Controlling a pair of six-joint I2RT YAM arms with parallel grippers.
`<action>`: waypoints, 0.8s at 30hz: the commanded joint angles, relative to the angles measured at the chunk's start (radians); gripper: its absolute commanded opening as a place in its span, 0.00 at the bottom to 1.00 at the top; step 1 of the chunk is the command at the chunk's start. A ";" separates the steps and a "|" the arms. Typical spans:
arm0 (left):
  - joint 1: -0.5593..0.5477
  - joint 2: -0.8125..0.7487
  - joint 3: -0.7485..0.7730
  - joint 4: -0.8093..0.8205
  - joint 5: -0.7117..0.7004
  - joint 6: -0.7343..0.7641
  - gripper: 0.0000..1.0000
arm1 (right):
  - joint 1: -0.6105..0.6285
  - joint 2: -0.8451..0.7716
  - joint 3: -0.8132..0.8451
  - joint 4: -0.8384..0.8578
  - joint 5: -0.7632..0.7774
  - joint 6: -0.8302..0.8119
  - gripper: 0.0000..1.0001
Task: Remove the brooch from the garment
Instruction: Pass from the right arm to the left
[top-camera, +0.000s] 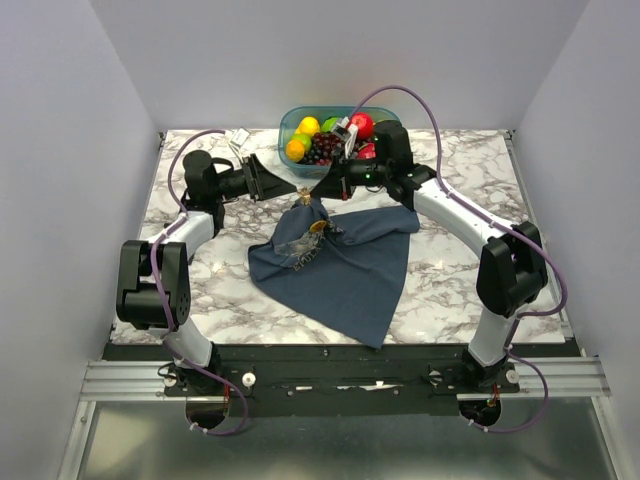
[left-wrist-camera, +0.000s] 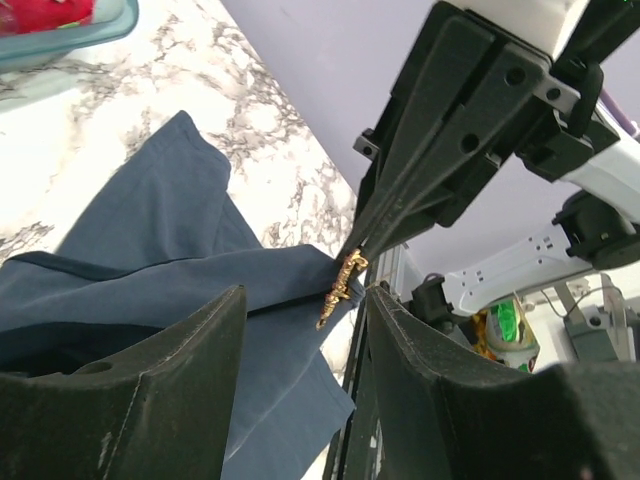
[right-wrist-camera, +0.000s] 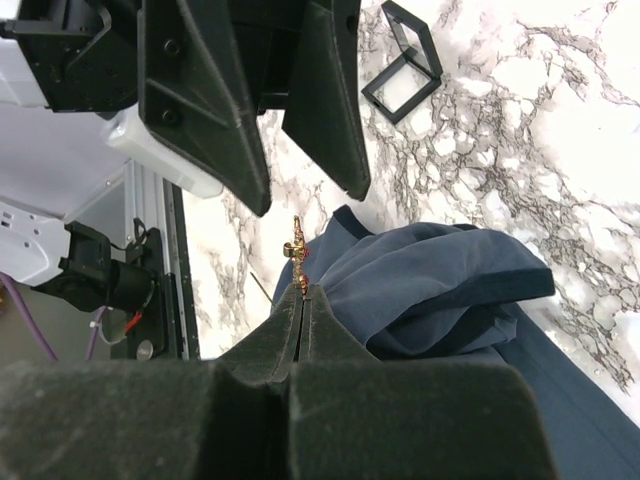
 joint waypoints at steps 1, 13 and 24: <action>-0.024 -0.014 -0.011 0.092 0.054 -0.007 0.60 | -0.007 -0.002 0.028 0.015 -0.013 0.028 0.00; -0.055 0.011 0.025 0.041 0.061 0.052 0.34 | -0.010 0.016 0.043 0.015 -0.025 0.044 0.00; -0.127 -0.006 0.183 -0.443 0.072 0.464 0.00 | -0.019 0.036 0.066 -0.016 -0.039 0.019 0.00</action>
